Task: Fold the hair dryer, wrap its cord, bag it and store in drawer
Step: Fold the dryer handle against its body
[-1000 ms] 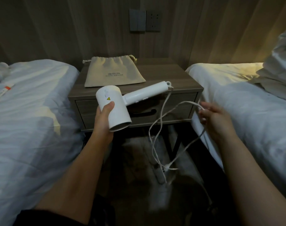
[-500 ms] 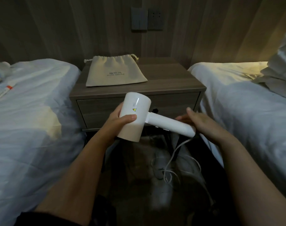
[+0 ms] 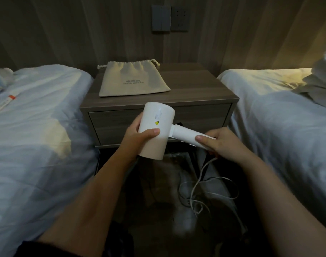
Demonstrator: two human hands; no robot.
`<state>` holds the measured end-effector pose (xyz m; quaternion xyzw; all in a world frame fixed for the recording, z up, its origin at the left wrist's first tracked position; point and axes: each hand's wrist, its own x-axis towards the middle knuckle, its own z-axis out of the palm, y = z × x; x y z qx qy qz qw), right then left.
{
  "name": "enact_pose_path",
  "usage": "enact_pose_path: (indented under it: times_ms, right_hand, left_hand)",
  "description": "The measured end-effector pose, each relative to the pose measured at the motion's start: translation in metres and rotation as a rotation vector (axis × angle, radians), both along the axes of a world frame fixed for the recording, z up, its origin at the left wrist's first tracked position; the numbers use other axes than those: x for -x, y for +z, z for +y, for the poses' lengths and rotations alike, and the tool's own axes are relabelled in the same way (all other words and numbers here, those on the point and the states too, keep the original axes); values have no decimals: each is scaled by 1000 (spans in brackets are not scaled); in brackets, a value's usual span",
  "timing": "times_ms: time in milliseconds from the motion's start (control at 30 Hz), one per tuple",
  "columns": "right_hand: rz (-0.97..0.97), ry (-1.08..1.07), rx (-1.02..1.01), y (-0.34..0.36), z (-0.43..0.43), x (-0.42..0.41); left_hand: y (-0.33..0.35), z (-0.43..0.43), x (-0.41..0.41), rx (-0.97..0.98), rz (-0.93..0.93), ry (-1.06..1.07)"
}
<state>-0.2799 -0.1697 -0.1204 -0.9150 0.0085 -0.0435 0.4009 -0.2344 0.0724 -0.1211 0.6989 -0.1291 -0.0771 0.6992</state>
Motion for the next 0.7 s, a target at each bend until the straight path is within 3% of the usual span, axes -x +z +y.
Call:
enact_pose_path:
  times_ms: [367,533,700]
  right_hand:
    - [30,-111,-103,-6,-4,7]
    - [-37,-194,-280,-17,19,4]
    - [118,-27,-232,-8,16,5]
  left_hand:
    - [-9,-13,6,64,7,87]
    - [-10,-31,10,170,157,246]
    - [-10,-24,7,114,182,201]
